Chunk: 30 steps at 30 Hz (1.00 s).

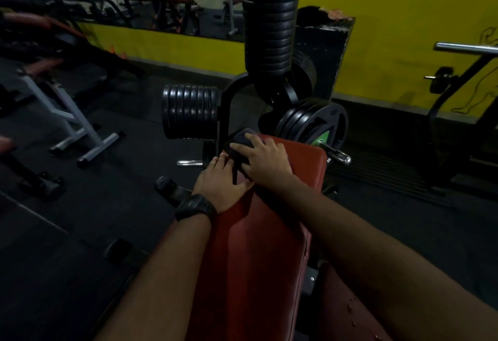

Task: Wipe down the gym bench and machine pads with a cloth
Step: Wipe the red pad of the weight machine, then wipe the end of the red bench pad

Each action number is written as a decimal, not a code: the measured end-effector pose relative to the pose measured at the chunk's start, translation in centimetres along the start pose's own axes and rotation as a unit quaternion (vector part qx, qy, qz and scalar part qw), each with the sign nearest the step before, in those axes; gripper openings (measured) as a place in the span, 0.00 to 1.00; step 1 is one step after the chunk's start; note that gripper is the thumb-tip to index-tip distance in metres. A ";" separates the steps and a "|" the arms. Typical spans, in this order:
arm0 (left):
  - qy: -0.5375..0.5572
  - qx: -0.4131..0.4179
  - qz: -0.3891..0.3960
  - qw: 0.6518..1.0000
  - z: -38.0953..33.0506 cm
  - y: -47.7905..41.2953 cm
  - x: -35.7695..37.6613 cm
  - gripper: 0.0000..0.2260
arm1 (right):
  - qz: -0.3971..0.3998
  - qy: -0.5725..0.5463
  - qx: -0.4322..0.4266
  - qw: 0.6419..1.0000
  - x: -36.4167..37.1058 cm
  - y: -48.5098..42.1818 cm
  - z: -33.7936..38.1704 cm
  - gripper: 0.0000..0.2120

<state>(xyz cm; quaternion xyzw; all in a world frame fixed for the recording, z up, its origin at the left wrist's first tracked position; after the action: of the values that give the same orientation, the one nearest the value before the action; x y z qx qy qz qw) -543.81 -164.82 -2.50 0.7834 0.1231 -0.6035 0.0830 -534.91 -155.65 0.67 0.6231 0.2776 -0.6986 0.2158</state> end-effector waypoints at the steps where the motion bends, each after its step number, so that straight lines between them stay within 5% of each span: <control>1: -0.006 0.001 0.003 1.000 -0.1 0.0 0.0 0.40 | 0.008 0.015 -0.007 1.000 0.2 -1.5 -0.2 0.27; 8: -0.025 -0.014 0.019 0.999 -0.4 1.5 0.1 0.42 | -0.013 0.011 0.173 0.985 -0.2 -0.3 -5.0 0.28; 17: -0.077 -0.041 0.026 0.996 -2.1 4.6 0.2 0.38 | 0.003 -0.037 0.012 0.999 -1.2 9.4 -0.9 0.25; 23: -0.023 0.062 0.031 0.997 -9.4 6.7 0.3 0.37 | -0.072 -0.125 0.183 0.972 -2.1 14.7 -6.6 0.28; 30: -0.129 0.101 0.087 0.983 -19.8 10.0 4.3 0.41 | -0.073 -0.151 0.299 0.940 1.6 25.9 -16.7 0.27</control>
<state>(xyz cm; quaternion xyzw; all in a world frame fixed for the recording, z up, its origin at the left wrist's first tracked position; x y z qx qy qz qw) -521.51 -168.51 -1.71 0.7108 -0.0188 -0.6996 0.0706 -505.80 -164.05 -5.12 0.5246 0.0650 -0.8488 0.0079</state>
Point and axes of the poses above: each hand's wrist, its own y-axis away from the middle knuckle, its own x-axis out of the palm, z = x × y, the point moved 5 cm from there along -y, towards the middle knuckle, and after that the axes turned 9 degrees about x, right-handed, at the moved point
